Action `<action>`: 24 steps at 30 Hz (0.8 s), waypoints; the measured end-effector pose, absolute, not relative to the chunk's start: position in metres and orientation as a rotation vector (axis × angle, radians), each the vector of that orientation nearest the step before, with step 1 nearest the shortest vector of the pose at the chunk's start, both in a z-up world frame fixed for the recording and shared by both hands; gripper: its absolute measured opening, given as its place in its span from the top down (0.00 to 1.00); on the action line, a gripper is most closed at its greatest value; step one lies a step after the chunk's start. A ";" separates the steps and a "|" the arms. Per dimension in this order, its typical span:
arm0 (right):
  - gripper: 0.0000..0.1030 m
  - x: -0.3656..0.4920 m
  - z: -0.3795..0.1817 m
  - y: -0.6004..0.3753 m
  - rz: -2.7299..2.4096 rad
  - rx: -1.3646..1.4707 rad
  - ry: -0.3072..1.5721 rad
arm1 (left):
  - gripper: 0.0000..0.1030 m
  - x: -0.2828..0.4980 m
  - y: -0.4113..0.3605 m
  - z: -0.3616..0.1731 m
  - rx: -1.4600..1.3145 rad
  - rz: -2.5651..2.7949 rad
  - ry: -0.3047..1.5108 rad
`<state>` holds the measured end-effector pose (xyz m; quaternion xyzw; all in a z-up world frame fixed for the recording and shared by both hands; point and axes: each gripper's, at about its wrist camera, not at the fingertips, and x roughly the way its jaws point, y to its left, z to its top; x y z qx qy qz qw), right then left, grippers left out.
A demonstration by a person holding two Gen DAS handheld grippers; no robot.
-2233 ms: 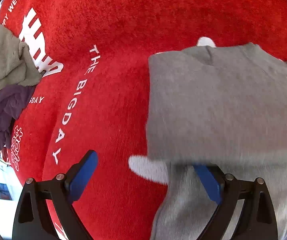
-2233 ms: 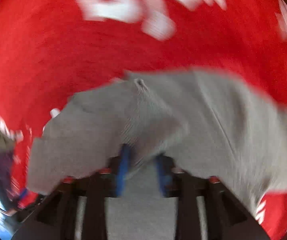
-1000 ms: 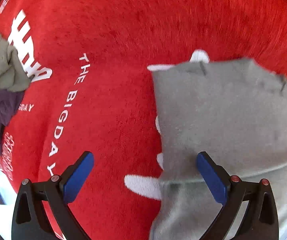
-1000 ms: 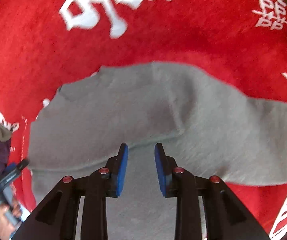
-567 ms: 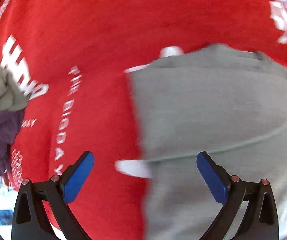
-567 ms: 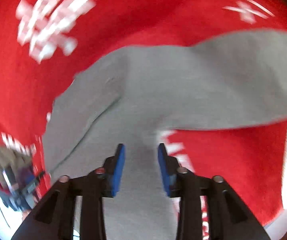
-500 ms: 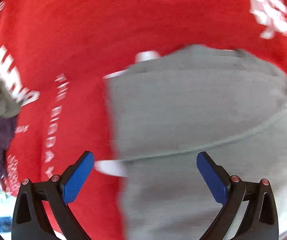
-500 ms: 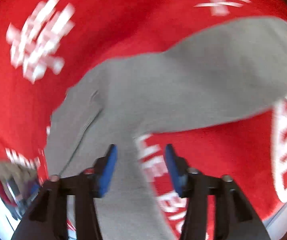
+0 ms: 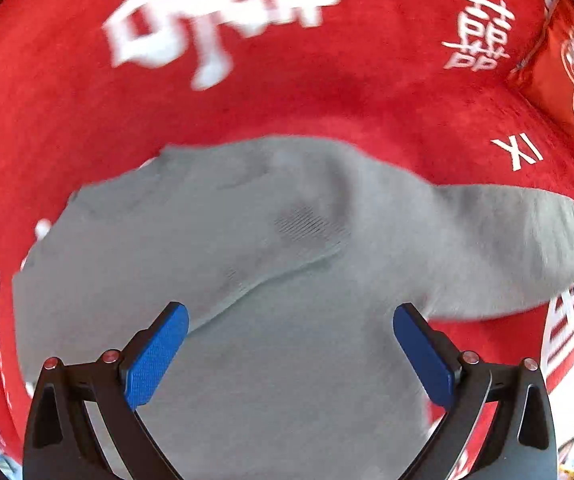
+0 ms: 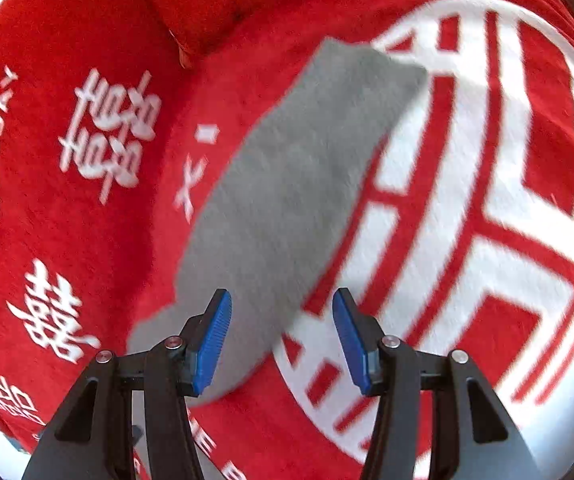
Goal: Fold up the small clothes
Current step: 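Grasp the cuff of the other sleeve with the right gripper, then fold the held sleeve across the sweater body with the right gripper, release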
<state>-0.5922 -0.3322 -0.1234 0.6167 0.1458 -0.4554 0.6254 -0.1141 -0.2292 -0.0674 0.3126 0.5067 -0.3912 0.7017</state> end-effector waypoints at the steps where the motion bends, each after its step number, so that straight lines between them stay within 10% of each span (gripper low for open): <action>1: 0.45 -0.589 -0.123 -0.338 -1.029 1.406 0.315 | 0.00 -0.121 -0.241 -0.070 0.702 -0.874 1.117; 7: 0.50 -0.589 -0.126 -0.362 -0.971 1.467 0.189 | 0.00 -0.142 -0.282 -0.090 0.755 -0.830 1.071; 9: 0.90 -0.588 -0.134 -0.366 -0.927 1.541 0.157 | 0.00 -0.150 -0.288 -0.105 0.825 -0.819 1.081; 24: 0.90 -0.404 -0.053 -0.352 -0.300 1.374 0.147 | 0.00 -0.054 -0.177 -0.051 0.629 -0.801 1.104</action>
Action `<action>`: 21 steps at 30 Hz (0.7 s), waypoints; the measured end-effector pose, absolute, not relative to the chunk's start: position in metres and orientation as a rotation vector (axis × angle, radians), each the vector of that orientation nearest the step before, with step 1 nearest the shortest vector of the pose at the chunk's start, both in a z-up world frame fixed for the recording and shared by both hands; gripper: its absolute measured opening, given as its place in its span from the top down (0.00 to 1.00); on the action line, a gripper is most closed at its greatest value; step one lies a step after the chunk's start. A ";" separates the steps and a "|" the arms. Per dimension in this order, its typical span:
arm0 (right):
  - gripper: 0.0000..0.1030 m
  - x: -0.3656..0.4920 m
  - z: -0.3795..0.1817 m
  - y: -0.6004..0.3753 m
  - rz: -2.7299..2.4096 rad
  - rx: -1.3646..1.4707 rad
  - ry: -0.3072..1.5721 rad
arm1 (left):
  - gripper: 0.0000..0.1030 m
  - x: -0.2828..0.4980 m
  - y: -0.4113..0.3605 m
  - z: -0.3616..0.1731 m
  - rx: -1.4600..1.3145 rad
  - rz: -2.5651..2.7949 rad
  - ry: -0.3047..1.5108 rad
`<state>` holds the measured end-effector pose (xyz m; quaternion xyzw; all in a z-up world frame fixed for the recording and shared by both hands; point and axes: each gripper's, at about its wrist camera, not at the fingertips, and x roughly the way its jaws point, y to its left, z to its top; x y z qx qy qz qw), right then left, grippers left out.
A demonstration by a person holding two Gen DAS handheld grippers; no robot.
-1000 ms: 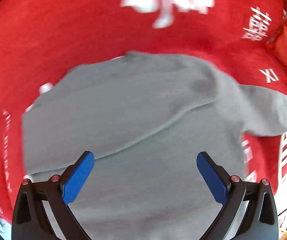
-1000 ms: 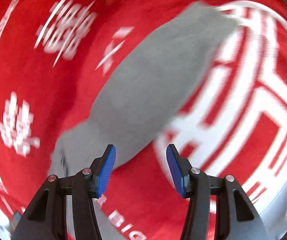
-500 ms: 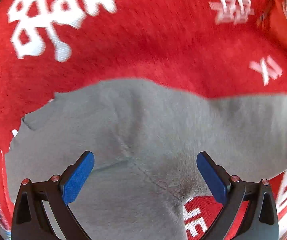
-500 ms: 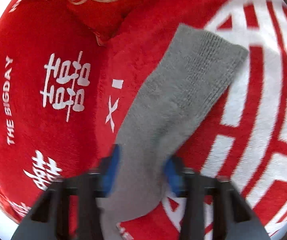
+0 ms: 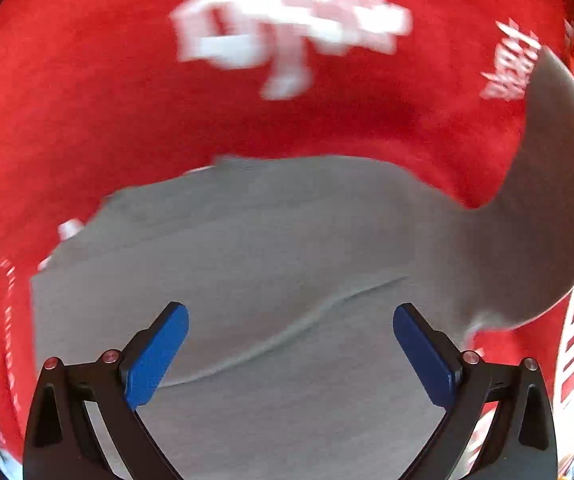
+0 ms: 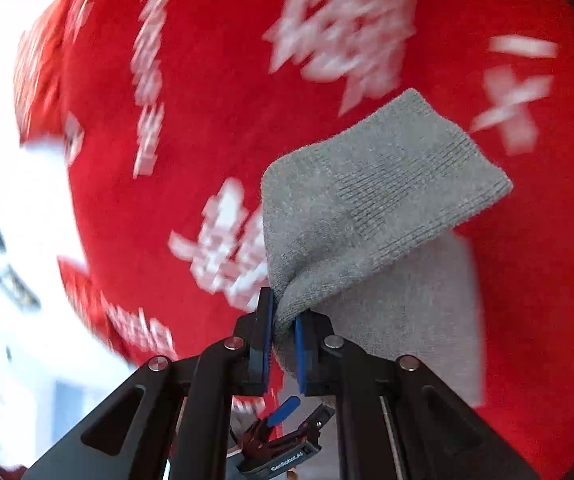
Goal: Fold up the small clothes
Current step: 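Fold the held sleeve across the sweater body with the right gripper, release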
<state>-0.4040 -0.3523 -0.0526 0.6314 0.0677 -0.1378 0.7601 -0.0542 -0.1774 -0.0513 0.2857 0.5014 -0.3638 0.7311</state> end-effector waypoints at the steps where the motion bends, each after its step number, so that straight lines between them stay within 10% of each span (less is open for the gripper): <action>1: 0.90 -0.376 -0.043 -0.344 -0.267 1.318 0.198 | 0.00 -0.039 -0.160 -0.048 0.616 -0.774 1.104; 14: 0.84 -0.081 -0.116 -0.168 -0.143 0.674 1.049 | 0.00 0.075 0.017 -0.078 0.523 -0.477 1.218; 21: 0.59 -0.090 -0.122 -0.200 -0.263 0.983 0.886 | 0.00 0.080 0.042 -0.091 0.446 -0.479 1.258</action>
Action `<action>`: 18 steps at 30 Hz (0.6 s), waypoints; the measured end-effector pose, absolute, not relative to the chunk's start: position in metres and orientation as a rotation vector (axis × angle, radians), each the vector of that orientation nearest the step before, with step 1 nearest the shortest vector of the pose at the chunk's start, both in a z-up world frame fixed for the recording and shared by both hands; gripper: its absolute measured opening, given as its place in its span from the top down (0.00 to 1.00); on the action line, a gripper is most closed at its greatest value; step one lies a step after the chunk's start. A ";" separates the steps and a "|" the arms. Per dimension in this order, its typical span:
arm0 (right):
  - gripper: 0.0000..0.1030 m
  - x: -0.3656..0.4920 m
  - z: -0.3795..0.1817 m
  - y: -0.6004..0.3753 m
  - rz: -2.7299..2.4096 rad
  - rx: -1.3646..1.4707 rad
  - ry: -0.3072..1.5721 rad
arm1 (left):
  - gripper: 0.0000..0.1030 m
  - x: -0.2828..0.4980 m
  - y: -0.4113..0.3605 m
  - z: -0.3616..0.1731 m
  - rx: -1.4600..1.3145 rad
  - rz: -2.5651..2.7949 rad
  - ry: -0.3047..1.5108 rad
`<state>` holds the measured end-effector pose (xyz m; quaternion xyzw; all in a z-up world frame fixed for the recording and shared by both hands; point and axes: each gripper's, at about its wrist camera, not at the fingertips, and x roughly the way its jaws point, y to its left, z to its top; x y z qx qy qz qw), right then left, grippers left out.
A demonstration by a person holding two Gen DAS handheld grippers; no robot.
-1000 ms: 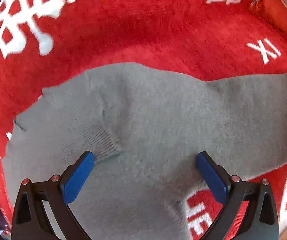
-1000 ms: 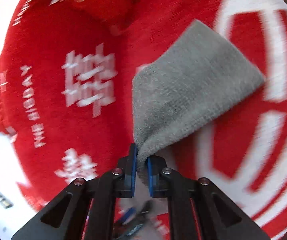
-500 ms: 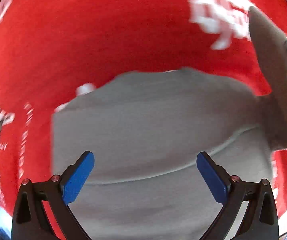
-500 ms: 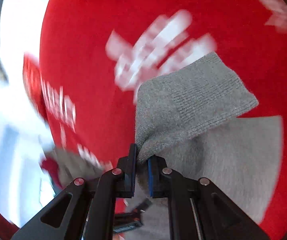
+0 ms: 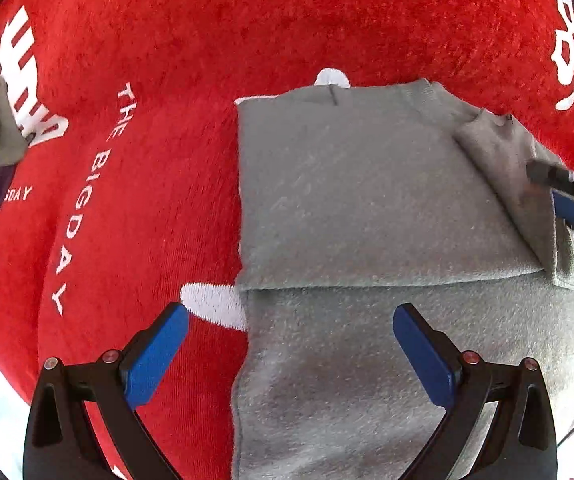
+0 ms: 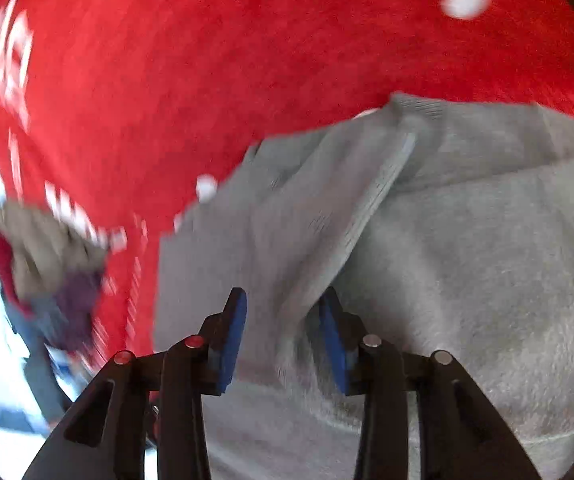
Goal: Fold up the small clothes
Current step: 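Fold the held sleeve across the sweater body with the right gripper, release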
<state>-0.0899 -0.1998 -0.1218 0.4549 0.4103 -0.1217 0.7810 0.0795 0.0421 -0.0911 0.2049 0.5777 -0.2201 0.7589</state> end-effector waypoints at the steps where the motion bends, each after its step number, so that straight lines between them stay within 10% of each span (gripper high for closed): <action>1: 0.62 -0.093 -0.127 -0.207 -0.273 1.017 0.879 | 0.00 0.081 0.045 -0.090 0.435 -0.481 1.257; 3: 0.93 -0.086 -0.123 -0.211 -0.281 1.022 0.862 | 0.00 0.085 0.049 -0.087 0.412 -0.485 1.254; 13: 0.74 -0.029 -0.109 -0.063 -0.028 0.137 1.177 | 0.00 0.109 0.077 -0.070 0.376 -0.420 1.239; 18: 0.68 -0.093 -0.107 -0.102 -0.173 0.518 1.113 | 0.00 0.114 0.063 -0.058 0.375 -0.454 1.204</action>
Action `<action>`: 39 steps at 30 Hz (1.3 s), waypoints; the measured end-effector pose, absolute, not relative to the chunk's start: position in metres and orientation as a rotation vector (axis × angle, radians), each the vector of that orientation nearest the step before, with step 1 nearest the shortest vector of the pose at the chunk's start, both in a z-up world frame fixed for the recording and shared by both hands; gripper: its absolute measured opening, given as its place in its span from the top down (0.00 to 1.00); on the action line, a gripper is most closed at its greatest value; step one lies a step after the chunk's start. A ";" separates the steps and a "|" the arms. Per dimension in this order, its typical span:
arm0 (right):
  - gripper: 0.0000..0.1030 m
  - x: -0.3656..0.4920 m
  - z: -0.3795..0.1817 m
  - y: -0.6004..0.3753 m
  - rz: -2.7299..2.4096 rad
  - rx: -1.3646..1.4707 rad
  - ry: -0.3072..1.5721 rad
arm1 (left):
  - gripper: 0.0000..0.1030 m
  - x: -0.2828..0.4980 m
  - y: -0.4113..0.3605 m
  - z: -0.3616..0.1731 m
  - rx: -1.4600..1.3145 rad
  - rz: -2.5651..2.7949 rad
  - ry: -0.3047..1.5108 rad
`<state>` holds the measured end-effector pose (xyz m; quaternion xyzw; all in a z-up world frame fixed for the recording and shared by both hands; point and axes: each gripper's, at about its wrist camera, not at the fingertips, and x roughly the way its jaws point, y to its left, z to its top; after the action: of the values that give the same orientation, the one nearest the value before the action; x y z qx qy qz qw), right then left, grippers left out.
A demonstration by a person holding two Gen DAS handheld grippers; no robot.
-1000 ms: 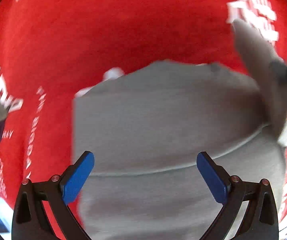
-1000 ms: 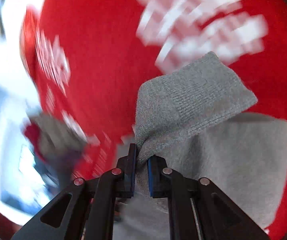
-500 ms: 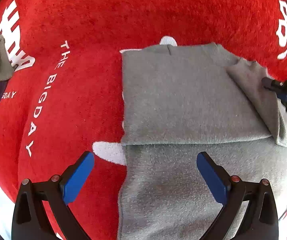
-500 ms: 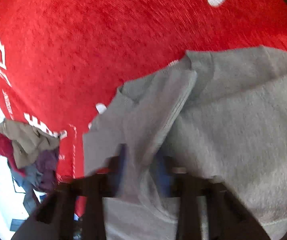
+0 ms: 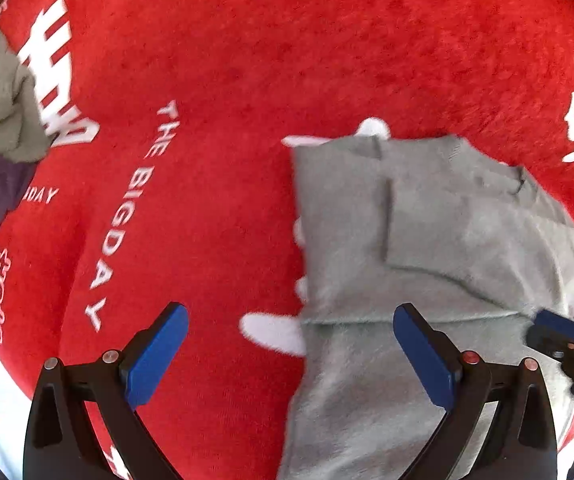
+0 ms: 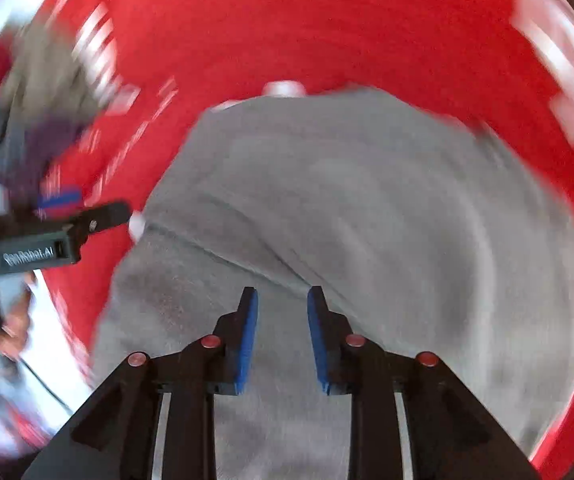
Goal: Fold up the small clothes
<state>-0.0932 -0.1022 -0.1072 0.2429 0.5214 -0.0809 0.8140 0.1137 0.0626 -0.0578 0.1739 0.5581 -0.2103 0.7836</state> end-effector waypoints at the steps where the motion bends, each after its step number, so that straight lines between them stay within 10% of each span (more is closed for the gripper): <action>1: 0.65 -0.114 -0.108 -0.120 -0.224 0.616 1.084 | 0.00 0.113 0.054 -0.057 0.376 -0.469 1.198; 11: 0.60 -0.287 -0.152 -0.229 -0.623 1.376 0.686 | 0.00 0.107 -0.033 -0.105 0.429 -0.513 1.260; 14: 0.94 -0.293 -0.163 -0.246 -0.627 1.495 0.555 | 0.00 0.102 -0.037 -0.109 0.467 -0.504 1.252; 22: 0.93 -0.290 -0.163 -0.255 -0.572 1.287 0.743 | 0.00 0.091 -0.038 -0.113 0.498 -0.533 1.235; 31: 0.52 -0.303 -0.129 -0.235 -0.564 1.229 0.797 | 0.00 0.085 -0.024 -0.091 0.504 -0.580 1.272; 39: 0.50 -0.291 -0.099 -0.202 -0.483 1.031 0.984 | 0.00 0.044 0.007 -0.072 0.610 -0.595 1.347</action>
<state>-0.2913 -0.2016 -0.0995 0.4684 0.4469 -0.2194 0.7299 0.0436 0.0072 -0.0717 0.2737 0.6043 -0.2668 0.6991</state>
